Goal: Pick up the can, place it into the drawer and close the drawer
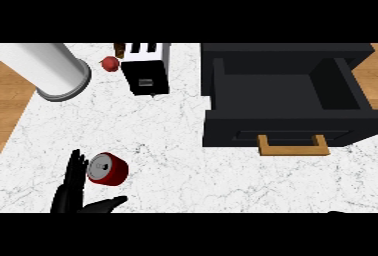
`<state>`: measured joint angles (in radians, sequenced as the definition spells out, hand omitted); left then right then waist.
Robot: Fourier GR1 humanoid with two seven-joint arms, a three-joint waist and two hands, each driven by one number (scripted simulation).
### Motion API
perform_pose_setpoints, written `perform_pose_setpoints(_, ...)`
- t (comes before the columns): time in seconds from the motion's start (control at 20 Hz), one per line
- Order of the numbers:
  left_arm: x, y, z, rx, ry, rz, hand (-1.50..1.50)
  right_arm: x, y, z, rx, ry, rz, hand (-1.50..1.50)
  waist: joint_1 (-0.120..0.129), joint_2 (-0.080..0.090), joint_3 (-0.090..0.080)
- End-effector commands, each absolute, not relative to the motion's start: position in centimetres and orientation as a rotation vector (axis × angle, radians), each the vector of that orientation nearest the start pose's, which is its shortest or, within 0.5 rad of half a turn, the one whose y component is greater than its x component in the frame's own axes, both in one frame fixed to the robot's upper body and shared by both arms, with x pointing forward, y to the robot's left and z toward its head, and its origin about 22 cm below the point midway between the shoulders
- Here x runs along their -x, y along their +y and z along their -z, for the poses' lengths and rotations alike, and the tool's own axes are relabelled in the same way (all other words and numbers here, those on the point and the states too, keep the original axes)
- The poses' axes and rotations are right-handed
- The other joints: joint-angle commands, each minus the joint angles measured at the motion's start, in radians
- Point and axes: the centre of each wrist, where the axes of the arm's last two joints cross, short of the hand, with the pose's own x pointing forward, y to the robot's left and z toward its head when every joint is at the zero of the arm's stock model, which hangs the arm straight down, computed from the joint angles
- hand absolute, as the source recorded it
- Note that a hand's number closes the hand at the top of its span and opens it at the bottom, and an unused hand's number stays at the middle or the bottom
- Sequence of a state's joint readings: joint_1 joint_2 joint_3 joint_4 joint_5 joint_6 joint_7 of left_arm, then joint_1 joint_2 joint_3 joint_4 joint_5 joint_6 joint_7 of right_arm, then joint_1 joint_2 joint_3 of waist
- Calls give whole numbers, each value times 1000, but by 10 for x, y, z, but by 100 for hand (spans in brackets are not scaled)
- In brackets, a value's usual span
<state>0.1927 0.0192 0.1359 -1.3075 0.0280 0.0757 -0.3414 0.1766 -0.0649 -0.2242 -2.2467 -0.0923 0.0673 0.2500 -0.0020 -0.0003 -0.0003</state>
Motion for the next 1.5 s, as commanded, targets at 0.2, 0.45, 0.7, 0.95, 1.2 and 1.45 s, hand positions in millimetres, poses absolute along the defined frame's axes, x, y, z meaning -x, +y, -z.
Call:
perform_pose_setpoints(0.2, -176, 289, 112, -258, -1438, -230, -150, -163, -297, -124, 220, -1829, 79, -150, 1, 0, 0)
perform_pose_setpoints(0.45, -206, 299, 124, -270, -1451, -213, -150, -160, -299, -139, 191, -1833, 71, -150, -1, 0, 0)
perform_pose_setpoints(0.7, -196, 303, 126, -235, -1479, -189, -150, -153, -299, -134, 217, -1843, 61, -150, 0, 0, 0)
perform_pose_setpoints(0.95, -216, 286, 134, -117, -1460, -134, -150, -166, -305, -134, 240, -1846, 64, -150, -1, 0, 0)
perform_pose_setpoints(1.2, -229, 286, 147, -46, -1496, -141, 150, -167, -301, -138, 200, -1851, 61, -150, -4, 1, 0)
perform_pose_setpoints(1.45, -242, 269, 136, 24, -1537, -116, 150, -147, -291, -134, 229, -1848, 46, -150, -4, 0, 0)
